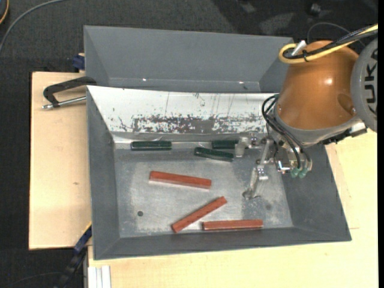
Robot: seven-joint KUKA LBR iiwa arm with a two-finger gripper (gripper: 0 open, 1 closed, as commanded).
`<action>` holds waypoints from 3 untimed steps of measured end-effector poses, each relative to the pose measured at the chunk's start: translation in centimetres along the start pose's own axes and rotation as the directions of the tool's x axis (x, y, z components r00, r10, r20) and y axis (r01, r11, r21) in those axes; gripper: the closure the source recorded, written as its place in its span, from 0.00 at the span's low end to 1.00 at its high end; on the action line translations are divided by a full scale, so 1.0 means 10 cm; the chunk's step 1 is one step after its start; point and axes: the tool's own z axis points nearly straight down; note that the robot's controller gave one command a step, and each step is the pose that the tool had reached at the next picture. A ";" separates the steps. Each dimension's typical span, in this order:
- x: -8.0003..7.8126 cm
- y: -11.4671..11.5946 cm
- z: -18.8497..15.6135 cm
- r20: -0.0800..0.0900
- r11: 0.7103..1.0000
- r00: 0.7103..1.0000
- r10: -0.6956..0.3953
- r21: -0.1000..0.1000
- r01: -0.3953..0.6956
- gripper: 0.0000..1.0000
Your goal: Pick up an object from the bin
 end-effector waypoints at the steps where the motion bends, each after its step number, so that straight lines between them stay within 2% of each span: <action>1: -0.14 1.11 1.56 0.007 0.998 0.998 -0.063 -0.002 0.063 0.00; 2: -0.17 1.10 1.22 0.016 0.995 0.995 -0.100 0.000 0.100 0.00; 3: -0.31 0.96 1.07 0.014 0.999 0.999 -0.043 -0.001 0.043 0.00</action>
Offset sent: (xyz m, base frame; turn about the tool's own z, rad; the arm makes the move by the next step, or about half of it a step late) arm 0.0128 0.1069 -0.1544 -0.0579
